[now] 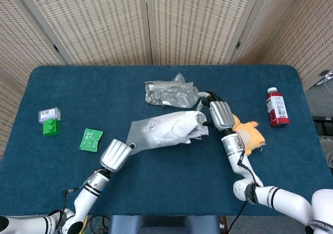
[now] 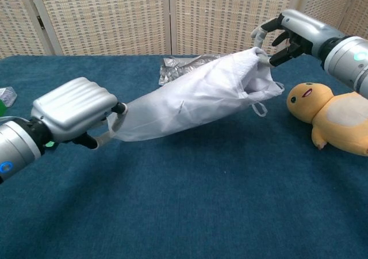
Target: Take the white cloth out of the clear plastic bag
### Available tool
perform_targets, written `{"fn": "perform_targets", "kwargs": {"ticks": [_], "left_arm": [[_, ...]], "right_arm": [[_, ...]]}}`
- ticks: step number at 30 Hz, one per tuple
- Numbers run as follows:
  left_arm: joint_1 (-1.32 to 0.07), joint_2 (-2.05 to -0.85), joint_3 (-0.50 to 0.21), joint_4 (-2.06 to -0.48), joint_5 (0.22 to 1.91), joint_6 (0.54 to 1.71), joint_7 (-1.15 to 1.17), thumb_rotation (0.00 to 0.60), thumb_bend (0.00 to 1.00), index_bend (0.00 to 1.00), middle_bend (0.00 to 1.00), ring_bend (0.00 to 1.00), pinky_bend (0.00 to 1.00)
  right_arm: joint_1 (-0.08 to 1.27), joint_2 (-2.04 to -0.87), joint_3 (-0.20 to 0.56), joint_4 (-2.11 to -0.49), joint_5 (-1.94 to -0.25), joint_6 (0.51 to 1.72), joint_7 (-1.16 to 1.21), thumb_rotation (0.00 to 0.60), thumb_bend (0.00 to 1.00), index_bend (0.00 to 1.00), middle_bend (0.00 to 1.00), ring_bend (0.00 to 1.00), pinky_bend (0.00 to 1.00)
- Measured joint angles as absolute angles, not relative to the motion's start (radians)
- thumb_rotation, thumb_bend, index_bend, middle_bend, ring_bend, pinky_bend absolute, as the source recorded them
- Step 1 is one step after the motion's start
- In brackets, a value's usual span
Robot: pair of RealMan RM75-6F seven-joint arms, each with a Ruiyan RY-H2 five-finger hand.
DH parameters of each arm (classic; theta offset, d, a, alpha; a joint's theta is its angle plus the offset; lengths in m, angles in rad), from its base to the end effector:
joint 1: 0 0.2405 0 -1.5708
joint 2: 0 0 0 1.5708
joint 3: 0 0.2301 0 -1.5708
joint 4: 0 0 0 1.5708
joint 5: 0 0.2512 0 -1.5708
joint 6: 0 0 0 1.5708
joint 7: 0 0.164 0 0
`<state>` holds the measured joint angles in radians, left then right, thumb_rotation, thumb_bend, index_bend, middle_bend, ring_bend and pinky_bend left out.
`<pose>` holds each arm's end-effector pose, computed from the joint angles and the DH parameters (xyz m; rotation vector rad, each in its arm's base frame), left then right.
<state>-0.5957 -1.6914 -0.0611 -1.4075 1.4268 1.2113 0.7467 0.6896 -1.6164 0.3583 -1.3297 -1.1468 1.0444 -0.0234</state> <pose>-0.1238 0.2893 -0.0851 -1.9202 -0.3469 -0.8310 -0.1276 -0.4030 -0.0210 1.4771 -1.1473 1.2620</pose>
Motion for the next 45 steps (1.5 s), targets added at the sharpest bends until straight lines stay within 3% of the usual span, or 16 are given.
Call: {"fn": "perform_targets", "kwargs": {"ticks": [15, 32, 34, 36, 39, 42, 45], "left_arm": [[-0.529, -1.593, -0.049, -1.423, 1.416, 1.258, 0.677, 0.600, 0.48, 0.65, 1.00, 1.00, 1.00], [-0.473, -1.539, -0.047, -1.397, 1.384, 1.272, 0.629, 0.600, 0.48, 0.64, 1.00, 1.00, 1.00], [-0.472, -1.542, -0.044, -1.394, 1.391, 1.272, 0.628, 0.600, 0.48, 0.61, 1.00, 1.00, 1.00], [-0.472, -1.546, -0.043, -1.393, 1.397, 1.272, 0.631, 0.600, 0.47, 0.53, 1.00, 1.00, 1.00], [-0.472, -1.546, -0.043, -1.398, 1.404, 1.272, 0.625, 0.600, 0.41, 0.35, 1.00, 1.00, 1.00], [-0.473, -1.538, -0.046, -1.411, 1.415, 1.275, 0.609, 0.600, 0.22, 0.21, 1.00, 0.98, 1.00], [-0.470, -1.527, -0.049, -1.429, 1.420, 1.283, 0.606, 0.600, 0.06, 0.08, 1.00, 0.93, 1.00]], "right_arm": [[0.667, -1.510, 0.404, -1.458, -1.124, 1.115, -0.038, 0.600, 0.56, 0.77, 0.22, 0.09, 0.23], [0.669, -1.513, 0.388, -1.451, -1.118, 1.120, -0.018, 0.600, 0.56, 0.77, 0.22, 0.09, 0.23], [0.671, -1.515, 0.380, -1.451, -1.121, 1.115, -0.019, 0.600, 0.54, 0.77, 0.22, 0.09, 0.23], [0.673, -1.518, 0.371, -1.450, -1.125, 1.108, -0.019, 0.600, 0.44, 0.77, 0.22, 0.09, 0.23], [0.677, -1.521, 0.358, -1.451, -1.135, 1.100, -0.022, 0.600, 0.25, 0.68, 0.21, 0.08, 0.23], [0.680, -1.519, 0.347, -1.458, -1.143, 1.094, -0.035, 0.600, 0.01, 0.37, 0.19, 0.06, 0.23], [0.681, -1.510, 0.339, -1.480, -1.146, 1.090, -0.053, 0.600, 0.00, 0.16, 0.18, 0.05, 0.22]]}}
